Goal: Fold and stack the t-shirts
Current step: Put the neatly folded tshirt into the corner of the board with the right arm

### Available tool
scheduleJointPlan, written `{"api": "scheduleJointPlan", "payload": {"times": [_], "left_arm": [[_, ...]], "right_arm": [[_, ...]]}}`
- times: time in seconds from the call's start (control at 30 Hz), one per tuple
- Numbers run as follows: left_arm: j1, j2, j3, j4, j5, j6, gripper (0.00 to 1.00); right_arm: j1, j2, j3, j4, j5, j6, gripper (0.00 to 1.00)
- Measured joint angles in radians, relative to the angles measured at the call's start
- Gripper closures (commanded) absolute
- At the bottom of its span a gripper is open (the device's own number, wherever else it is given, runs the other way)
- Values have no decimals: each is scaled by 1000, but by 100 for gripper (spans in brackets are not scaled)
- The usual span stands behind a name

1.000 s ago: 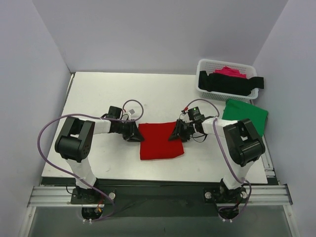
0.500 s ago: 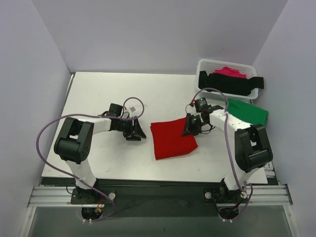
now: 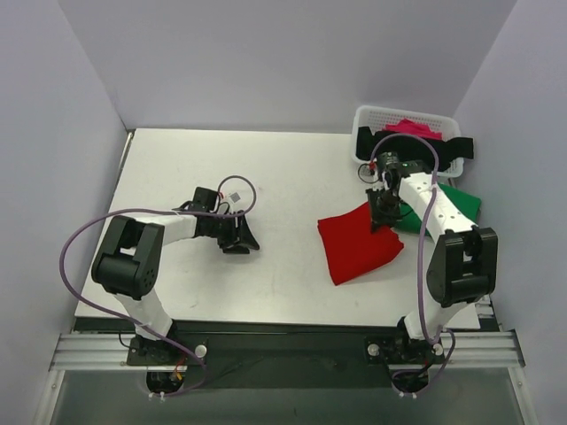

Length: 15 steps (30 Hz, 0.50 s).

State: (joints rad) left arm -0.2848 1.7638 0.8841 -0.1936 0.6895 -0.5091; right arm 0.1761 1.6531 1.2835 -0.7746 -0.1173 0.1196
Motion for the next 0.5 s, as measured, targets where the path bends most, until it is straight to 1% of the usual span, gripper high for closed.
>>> {"api": "scheduleJointPlan", "payload": {"times": [0.3, 0.5], "left_arm": [[3, -77, -81, -8, -21, 3, 41], [5, -119, -131, -6, -24, 1, 41]], "right_arm": [[-106, 50, 174, -95, 151, -77, 100], [-181, 104, 312, -141, 217, -95, 100]]}}
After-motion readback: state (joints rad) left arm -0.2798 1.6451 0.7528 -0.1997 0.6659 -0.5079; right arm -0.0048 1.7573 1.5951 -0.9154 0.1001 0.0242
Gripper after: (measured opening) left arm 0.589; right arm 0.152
